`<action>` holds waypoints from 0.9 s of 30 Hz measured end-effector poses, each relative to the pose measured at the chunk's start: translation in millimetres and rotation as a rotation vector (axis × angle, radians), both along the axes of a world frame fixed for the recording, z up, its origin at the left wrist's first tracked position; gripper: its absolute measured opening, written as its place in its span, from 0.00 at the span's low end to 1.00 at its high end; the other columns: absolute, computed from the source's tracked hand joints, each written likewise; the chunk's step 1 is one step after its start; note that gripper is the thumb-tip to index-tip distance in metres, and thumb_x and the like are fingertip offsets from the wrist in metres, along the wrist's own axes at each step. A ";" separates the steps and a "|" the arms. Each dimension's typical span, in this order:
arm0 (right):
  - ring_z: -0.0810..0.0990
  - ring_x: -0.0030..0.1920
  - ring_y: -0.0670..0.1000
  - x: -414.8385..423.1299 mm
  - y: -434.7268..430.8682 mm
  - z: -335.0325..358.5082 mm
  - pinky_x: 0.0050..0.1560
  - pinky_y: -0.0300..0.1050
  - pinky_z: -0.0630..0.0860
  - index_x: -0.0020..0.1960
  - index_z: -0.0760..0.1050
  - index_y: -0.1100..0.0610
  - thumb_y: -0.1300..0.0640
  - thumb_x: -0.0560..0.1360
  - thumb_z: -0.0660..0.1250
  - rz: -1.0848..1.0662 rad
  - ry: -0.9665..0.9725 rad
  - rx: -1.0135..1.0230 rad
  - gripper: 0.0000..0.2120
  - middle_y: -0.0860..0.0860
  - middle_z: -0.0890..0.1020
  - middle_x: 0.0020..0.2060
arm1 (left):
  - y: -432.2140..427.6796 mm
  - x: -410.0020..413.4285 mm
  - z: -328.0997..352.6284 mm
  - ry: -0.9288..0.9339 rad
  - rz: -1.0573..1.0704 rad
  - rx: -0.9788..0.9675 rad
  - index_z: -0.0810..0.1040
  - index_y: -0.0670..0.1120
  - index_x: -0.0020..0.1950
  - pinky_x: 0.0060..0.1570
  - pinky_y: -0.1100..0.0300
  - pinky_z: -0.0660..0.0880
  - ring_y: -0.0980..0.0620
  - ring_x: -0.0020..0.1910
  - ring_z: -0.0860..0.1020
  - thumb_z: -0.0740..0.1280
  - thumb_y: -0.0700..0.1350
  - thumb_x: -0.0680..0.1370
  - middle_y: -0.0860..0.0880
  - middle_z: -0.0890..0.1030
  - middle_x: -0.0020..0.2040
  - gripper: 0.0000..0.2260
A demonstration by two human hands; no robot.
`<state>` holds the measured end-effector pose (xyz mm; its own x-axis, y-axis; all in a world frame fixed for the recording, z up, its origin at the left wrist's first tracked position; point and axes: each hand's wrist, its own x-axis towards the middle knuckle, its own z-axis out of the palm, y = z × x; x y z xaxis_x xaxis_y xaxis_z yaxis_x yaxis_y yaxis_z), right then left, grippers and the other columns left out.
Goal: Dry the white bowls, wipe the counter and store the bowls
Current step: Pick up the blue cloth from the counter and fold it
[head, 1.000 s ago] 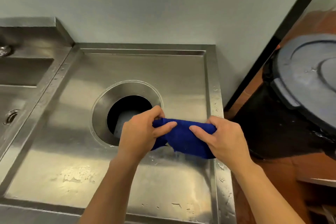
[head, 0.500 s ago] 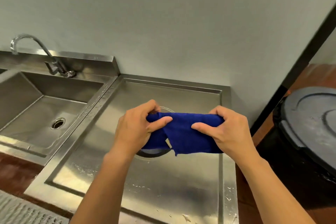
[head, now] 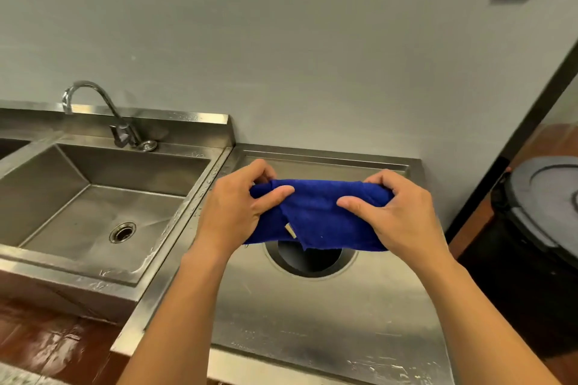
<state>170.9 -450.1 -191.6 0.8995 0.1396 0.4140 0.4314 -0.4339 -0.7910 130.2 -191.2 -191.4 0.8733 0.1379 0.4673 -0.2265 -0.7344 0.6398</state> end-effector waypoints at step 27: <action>0.80 0.48 0.37 93.7 155.9 -40.3 0.41 0.27 0.73 0.49 0.78 0.41 0.46 0.75 0.73 0.104 0.162 0.030 0.05 0.32 0.82 0.45 | 147.6 73.9 -21.8 0.068 0.112 -0.026 0.79 0.58 0.52 0.45 0.71 0.74 0.67 0.50 0.79 0.70 0.50 0.82 0.65 0.81 0.44 0.02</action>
